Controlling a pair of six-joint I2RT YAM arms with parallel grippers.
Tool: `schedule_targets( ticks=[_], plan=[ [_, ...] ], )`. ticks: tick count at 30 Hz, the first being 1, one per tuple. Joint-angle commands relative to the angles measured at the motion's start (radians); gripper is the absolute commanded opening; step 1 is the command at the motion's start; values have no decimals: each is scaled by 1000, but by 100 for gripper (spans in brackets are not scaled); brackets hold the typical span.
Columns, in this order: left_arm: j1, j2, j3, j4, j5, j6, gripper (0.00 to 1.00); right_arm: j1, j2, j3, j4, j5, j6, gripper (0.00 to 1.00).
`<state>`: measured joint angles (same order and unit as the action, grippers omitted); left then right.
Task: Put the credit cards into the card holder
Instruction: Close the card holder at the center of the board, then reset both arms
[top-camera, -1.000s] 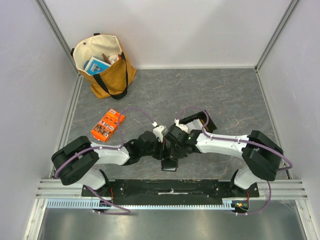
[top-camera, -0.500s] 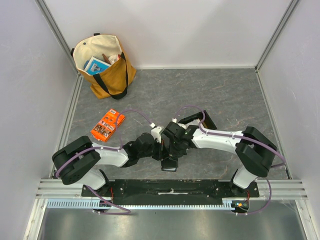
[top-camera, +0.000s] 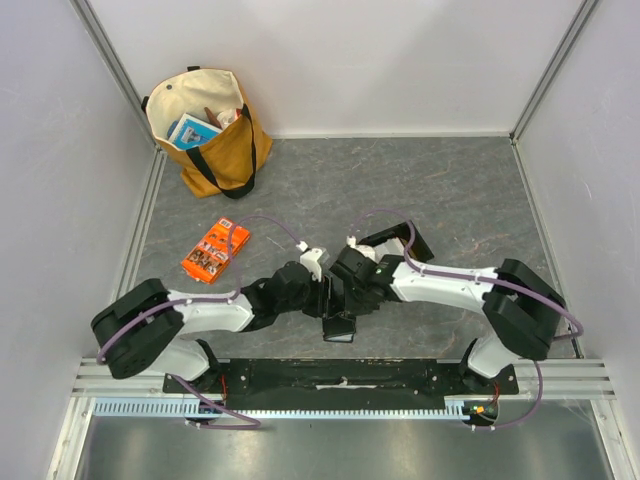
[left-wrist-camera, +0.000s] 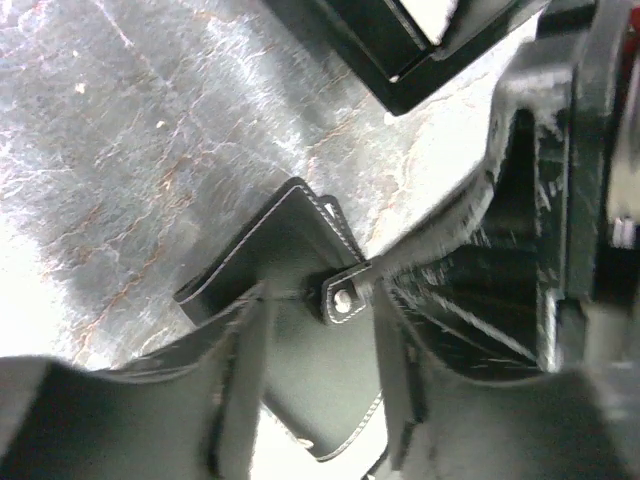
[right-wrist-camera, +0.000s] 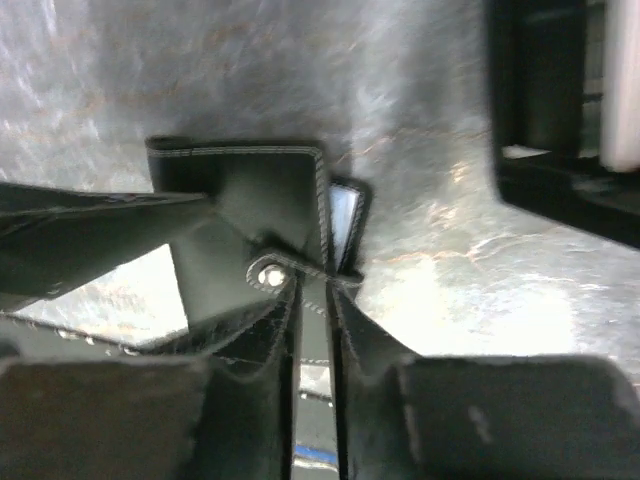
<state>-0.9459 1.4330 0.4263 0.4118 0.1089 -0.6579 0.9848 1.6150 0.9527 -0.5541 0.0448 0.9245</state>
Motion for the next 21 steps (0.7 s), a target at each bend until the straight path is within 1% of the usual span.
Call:
schedule_targets(
  ticks=[1, 2, 4, 6, 7, 9, 10, 13, 16, 19, 21],
  plan=[
    [-11, -95, 67, -318, -104, 37, 70, -11, -127, -57, 140, 263, -67, 31],
    [-10, -127, 83, -338, -148, 35, 88, -11, -182, -69, 157, 285, -70, 40],
    [-5, -181, 113, -390, -182, 32, 89, -12, -281, -92, 174, 322, -87, 57],
    [4, -213, 149, -480, -228, 12, 90, -15, -372, -120, 163, 386, -88, 68],
    [10, -233, 163, -507, -247, 6, 90, -18, -409, -140, 152, 423, -88, 79],
    [24, -261, 181, -553, -259, 1, 90, -37, -493, -178, 117, 489, -69, 92],
    [32, -279, 186, -567, -265, 1, 91, -46, -536, -195, 102, 522, -69, 97],
    [36, -348, 178, -597, -308, 0, 91, -80, -667, -233, 56, 618, -78, 98],
    [65, -410, 154, -617, -324, -8, 92, -135, -753, -246, 20, 678, -122, 98],
    [100, -436, 152, -648, -334, -16, 92, -246, -761, -229, -23, 675, -177, 98],
    [119, -445, 155, -677, -351, -19, 92, -358, -739, -220, -32, 655, -223, 98]
  ],
)
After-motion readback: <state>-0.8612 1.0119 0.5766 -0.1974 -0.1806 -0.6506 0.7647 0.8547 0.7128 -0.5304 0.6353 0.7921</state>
